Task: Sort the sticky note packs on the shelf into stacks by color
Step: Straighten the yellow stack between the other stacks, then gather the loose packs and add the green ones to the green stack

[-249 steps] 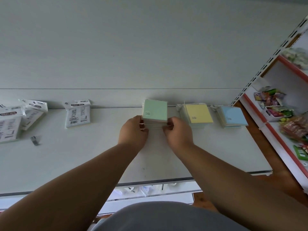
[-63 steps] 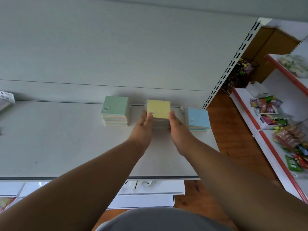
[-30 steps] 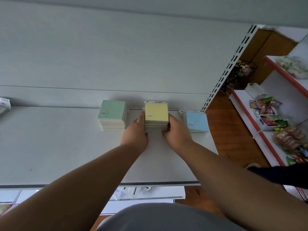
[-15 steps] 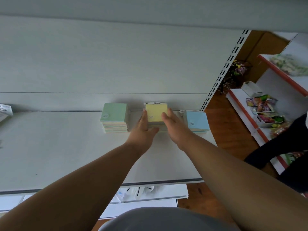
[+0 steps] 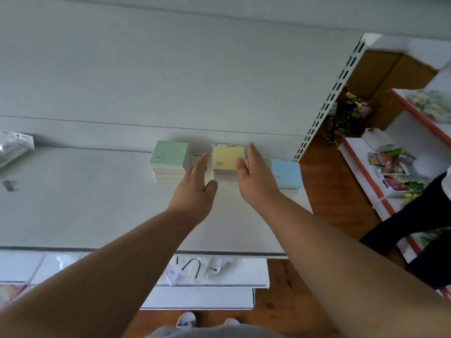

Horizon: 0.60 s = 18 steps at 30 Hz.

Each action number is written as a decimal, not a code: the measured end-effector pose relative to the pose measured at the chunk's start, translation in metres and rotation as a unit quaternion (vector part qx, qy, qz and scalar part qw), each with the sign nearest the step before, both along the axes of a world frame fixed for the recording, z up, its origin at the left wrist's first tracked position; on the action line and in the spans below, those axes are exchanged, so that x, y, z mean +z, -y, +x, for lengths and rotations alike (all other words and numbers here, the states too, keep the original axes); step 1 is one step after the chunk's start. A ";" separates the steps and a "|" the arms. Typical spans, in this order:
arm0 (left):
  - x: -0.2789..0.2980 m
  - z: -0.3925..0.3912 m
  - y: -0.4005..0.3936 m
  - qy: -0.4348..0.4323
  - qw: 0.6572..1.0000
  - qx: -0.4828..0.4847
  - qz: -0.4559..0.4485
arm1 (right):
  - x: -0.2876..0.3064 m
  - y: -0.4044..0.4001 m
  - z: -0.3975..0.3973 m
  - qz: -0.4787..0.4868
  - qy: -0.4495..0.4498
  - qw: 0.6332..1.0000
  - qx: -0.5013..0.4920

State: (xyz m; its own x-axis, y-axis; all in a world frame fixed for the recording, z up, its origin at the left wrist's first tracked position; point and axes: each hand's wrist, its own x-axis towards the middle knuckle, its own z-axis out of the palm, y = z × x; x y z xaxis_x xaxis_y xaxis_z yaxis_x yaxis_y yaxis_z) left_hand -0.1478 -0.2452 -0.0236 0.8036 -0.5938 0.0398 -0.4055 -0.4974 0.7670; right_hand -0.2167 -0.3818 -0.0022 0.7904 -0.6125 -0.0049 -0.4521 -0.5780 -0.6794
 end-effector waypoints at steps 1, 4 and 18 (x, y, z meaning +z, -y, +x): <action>0.000 -0.005 -0.008 0.025 1.000 0.012 -0.013 | 0.002 -0.003 0.001 -0.026 0.015 1.000 0.010; -0.001 -0.013 -0.037 0.062 0.997 0.033 -0.031 | 0.010 -0.022 0.003 -0.069 0.051 0.995 0.052; -0.001 0.125 -0.278 0.107 0.993 0.051 -0.024 | 0.007 -0.274 0.132 -0.080 0.085 0.986 0.121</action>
